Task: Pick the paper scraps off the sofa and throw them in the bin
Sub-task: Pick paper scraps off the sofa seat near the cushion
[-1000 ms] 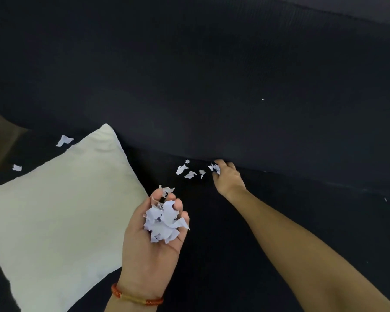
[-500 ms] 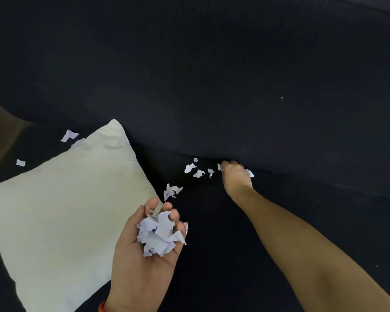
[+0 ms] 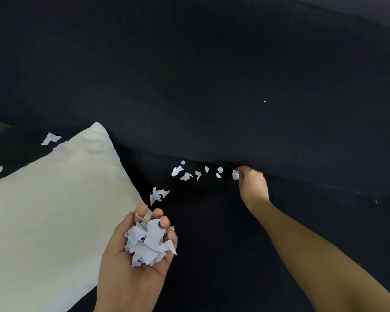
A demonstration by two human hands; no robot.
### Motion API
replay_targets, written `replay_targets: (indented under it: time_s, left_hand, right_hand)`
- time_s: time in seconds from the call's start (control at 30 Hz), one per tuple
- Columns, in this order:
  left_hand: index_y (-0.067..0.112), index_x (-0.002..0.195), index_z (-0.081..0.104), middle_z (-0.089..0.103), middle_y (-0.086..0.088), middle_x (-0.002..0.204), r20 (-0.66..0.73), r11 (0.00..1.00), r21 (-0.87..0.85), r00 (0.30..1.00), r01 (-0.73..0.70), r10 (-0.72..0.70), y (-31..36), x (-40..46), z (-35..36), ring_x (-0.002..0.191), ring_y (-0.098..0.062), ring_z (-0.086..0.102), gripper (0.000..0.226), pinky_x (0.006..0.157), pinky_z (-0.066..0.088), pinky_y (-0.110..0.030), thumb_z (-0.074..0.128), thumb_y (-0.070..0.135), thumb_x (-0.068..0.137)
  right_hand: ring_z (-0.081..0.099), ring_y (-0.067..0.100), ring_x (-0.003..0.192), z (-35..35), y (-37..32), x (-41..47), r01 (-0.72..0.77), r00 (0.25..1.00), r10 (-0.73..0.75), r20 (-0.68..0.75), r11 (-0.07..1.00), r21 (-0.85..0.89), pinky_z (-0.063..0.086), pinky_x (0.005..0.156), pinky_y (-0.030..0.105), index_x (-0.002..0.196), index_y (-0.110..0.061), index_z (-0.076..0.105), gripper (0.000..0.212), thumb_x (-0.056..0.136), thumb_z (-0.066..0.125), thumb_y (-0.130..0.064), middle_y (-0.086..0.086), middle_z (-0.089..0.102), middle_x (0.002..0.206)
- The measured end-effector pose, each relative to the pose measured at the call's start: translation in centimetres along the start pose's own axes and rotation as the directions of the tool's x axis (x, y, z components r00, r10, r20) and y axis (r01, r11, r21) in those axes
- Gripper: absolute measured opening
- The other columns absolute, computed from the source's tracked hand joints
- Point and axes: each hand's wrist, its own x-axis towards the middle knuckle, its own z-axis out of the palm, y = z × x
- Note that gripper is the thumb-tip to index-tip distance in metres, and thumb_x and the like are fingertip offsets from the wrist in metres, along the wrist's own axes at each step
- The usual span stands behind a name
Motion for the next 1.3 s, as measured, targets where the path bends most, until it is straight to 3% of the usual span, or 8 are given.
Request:
replay_targets:
  time_s: [0.1, 0.13, 0.33, 0.63, 0.8, 0.97, 1.13, 1.3]
  left_hand:
    - [-0.018, 0.140, 0.050, 0.046, -0.046, 0.143, -0.096, 0.993, -0.027, 0.988, 0.116, -0.118, -0.7, 0.6, -0.1, 0.134, -0.059, 0.046, 0.056, 0.114, 0.035, -0.064, 0.021, 0.020, 0.110]
    - [-0.016, 0.137, 0.054, 0.049, -0.045, 0.140, -0.002, 0.970, -0.136, 0.979, 0.200, -0.202, -0.8, 1.2, -0.7, 0.131, -0.058, 0.050, 0.055, 0.109, 0.040, -0.064, 0.025, 0.022, 0.109]
    - [-0.010, 0.137, 0.058, 0.054, -0.038, 0.140, 0.022, 0.947, -0.199, 0.968, 0.251, -0.251, -1.8, 0.4, -0.2, 0.132, -0.051, 0.053, 0.058, 0.114, 0.037, -0.058, 0.024, 0.030, 0.112]
    - [-0.011, 0.122, 0.068, 0.062, -0.041, 0.123, -0.043, 0.940, -0.263, 0.971, 0.216, -0.235, -1.5, 0.6, 0.8, 0.112, -0.057, 0.063, 0.066, 0.098, 0.051, -0.064, 0.021, 0.034, 0.110]
    - [0.020, 0.079, 0.082, 0.073, -0.006, 0.088, -0.371, 0.998, 0.062, 0.928, -0.011, 0.033, -2.1, 0.9, 2.7, 0.066, -0.020, 0.072, 0.038, 0.055, 0.062, -0.034, 0.050, 0.036, 0.093]
    - [0.022, 0.077, 0.082, 0.071, -0.003, 0.085, -0.352, 0.993, 0.113, 0.934, -0.029, 0.067, -2.2, 1.4, 4.0, 0.065, -0.016, 0.070, 0.034, 0.058, 0.062, -0.031, 0.052, 0.036, 0.087]
    - [0.021, 0.076, 0.082, 0.071, -0.004, 0.087, -0.384, 0.995, 0.097, 0.922, -0.024, 0.060, -2.7, 1.4, 4.4, 0.065, -0.017, 0.070, 0.047, 0.056, 0.062, -0.033, 0.045, 0.035, 0.101]
    - [0.021, 0.085, 0.082, 0.072, -0.004, 0.093, -0.389, 0.995, 0.094, 0.919, -0.031, 0.065, -2.7, 0.8, 4.8, 0.073, -0.018, 0.072, 0.037, 0.060, 0.062, -0.034, 0.051, 0.036, 0.098]
  right_hand:
    - [0.073, 0.032, 0.105, 0.5, -0.6, 0.7, 0.002, 0.997, -0.007, 0.072, 0.998, 0.069, 0.061, 0.093, 0.041, 0.136, -0.016, 0.069, 0.038, 0.105, 0.053, -0.001, 0.012, 0.076, 0.118]
    - [0.071, 0.032, 0.110, 0.9, -1.0, 0.7, 0.007, 0.996, -0.019, 0.092, 0.992, 0.124, 0.059, 0.097, 0.042, 0.139, -0.018, 0.068, 0.039, 0.106, 0.051, -0.005, 0.012, 0.074, 0.123]
    - [0.051, 0.027, 0.139, 3.4, -3.5, 0.5, 0.106, 0.972, -0.127, 0.197, 0.988, 0.115, 0.048, 0.112, 0.045, 0.153, -0.022, 0.052, 0.048, 0.108, 0.054, -0.039, 0.005, 0.060, 0.145]
    - [0.070, 0.032, 0.082, 3.8, -3.6, 0.9, 0.061, 0.990, -0.071, 0.125, 0.995, 0.082, 0.061, 0.074, 0.042, 0.091, -0.009, 0.073, 0.022, 0.103, 0.055, -0.008, 0.012, 0.072, 0.086]
    - [0.073, 0.031, 0.086, 3.7, -3.8, 1.7, 0.007, 0.987, -0.028, 0.156, 0.991, 0.131, 0.063, 0.078, 0.041, 0.105, -0.012, 0.078, 0.024, 0.103, 0.055, -0.006, 0.012, 0.075, 0.095]
    - [0.072, 0.030, 0.095, 3.4, -4.0, 2.7, -0.042, 0.981, 0.016, 0.191, 0.991, 0.129, 0.063, 0.083, 0.041, 0.115, -0.011, 0.077, 0.023, 0.102, 0.058, -0.004, 0.011, 0.073, 0.107]
    - [0.063, 0.026, 0.080, 3.1, -4.9, 2.7, 0.112, 0.973, -0.083, 0.214, 0.986, -0.125, 0.049, 0.068, 0.034, 0.102, -0.007, 0.068, 0.024, 0.093, 0.056, 0.012, 0.007, 0.063, 0.087]
    - [0.072, 0.030, 0.093, 3.2, -5.4, 2.3, 0.238, 0.956, -0.174, 0.235, 0.930, -0.281, 0.055, 0.072, 0.037, 0.112, -0.006, 0.066, 0.033, 0.088, 0.063, 0.017, 0.013, 0.072, 0.101]
